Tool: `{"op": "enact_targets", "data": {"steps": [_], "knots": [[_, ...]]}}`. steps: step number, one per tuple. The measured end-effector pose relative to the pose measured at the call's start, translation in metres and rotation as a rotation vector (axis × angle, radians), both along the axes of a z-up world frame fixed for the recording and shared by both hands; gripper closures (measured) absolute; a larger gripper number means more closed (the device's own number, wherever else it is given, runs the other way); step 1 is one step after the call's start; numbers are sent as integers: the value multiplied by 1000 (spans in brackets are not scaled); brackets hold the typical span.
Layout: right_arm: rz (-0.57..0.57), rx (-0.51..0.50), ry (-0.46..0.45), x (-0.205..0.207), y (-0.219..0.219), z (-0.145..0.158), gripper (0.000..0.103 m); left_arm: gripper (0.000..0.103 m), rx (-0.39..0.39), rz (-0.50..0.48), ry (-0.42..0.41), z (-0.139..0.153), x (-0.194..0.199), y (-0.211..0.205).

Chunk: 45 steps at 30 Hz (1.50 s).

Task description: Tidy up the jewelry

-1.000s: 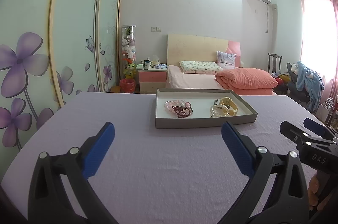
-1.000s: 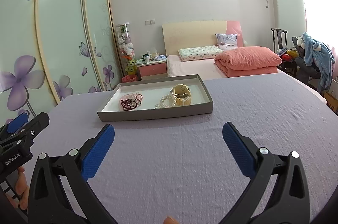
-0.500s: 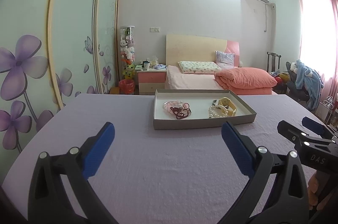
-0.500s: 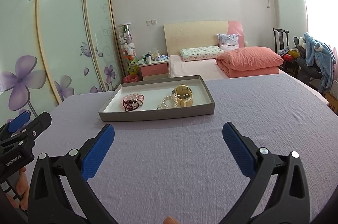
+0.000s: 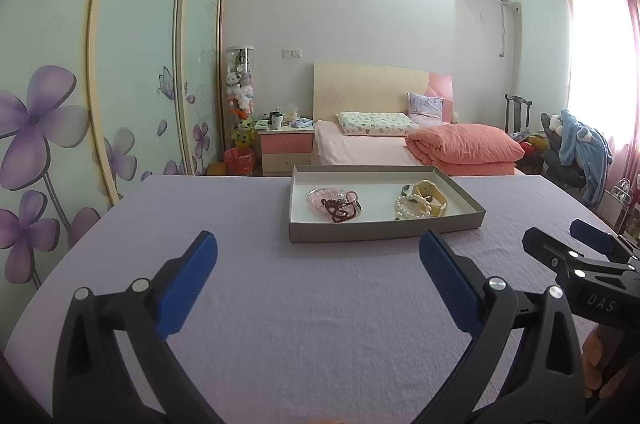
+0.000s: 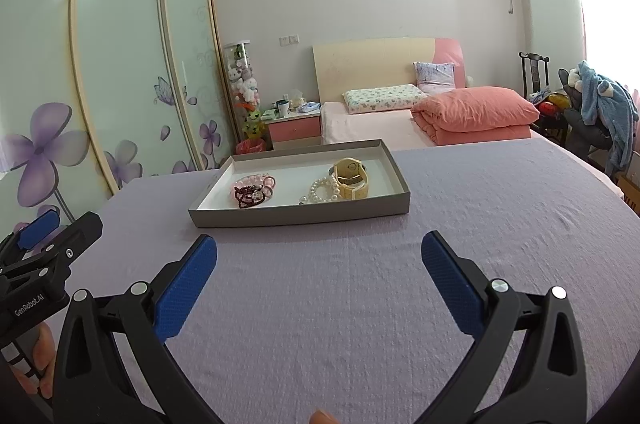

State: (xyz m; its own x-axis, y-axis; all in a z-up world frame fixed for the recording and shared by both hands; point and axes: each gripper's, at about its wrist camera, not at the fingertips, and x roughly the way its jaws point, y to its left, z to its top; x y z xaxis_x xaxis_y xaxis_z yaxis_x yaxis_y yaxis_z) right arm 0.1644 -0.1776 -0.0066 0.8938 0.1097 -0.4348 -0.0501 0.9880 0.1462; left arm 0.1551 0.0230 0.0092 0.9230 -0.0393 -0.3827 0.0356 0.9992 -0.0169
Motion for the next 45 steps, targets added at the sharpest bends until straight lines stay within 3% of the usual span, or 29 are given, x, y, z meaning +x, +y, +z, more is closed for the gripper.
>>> {"op": "enact_targets", "data": {"steps": [45], "knots": [[7,1,3,-1,2,-6,2,4,8,-10,9,-10,-3,-2]]}}
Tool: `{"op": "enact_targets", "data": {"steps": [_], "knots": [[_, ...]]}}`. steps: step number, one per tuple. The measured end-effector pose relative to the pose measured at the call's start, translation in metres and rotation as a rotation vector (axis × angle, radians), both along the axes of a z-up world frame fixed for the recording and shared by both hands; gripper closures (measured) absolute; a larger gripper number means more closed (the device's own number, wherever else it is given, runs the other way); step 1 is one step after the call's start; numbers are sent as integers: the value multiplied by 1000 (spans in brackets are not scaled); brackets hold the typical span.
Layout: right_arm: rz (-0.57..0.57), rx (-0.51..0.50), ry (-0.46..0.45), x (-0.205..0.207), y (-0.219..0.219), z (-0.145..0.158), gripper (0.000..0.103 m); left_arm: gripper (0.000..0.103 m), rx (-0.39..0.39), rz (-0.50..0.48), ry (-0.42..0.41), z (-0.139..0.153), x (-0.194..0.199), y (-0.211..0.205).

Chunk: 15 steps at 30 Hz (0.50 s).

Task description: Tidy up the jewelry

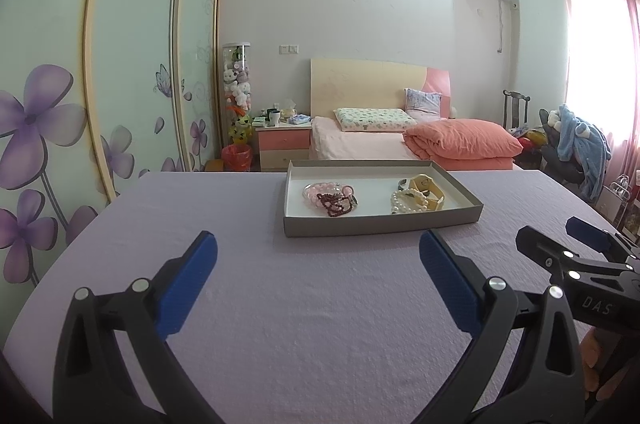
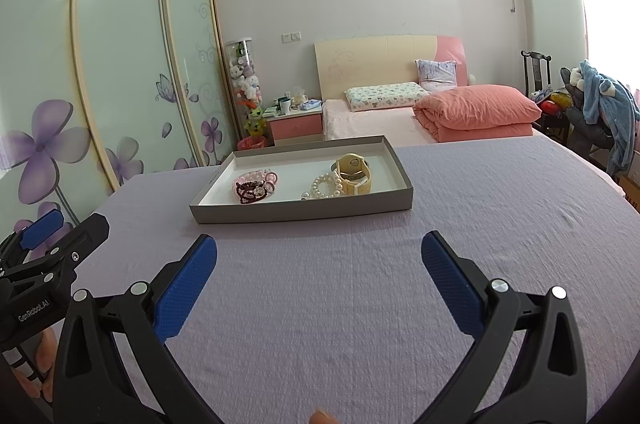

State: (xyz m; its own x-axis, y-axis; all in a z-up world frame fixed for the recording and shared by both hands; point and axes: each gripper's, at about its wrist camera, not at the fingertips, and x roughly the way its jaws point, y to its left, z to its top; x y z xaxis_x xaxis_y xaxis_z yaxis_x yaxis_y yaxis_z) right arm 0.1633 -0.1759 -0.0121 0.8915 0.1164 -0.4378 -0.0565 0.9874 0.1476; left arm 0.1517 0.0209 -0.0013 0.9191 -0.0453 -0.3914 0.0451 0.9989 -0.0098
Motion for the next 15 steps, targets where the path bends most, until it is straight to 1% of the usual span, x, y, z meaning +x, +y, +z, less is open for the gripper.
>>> {"op": "enact_targets", "data": {"steps": [15], "knots": [[-1,0,0,0,0,-1,2,4,-1,-6,6,-2,-1,1]]}}
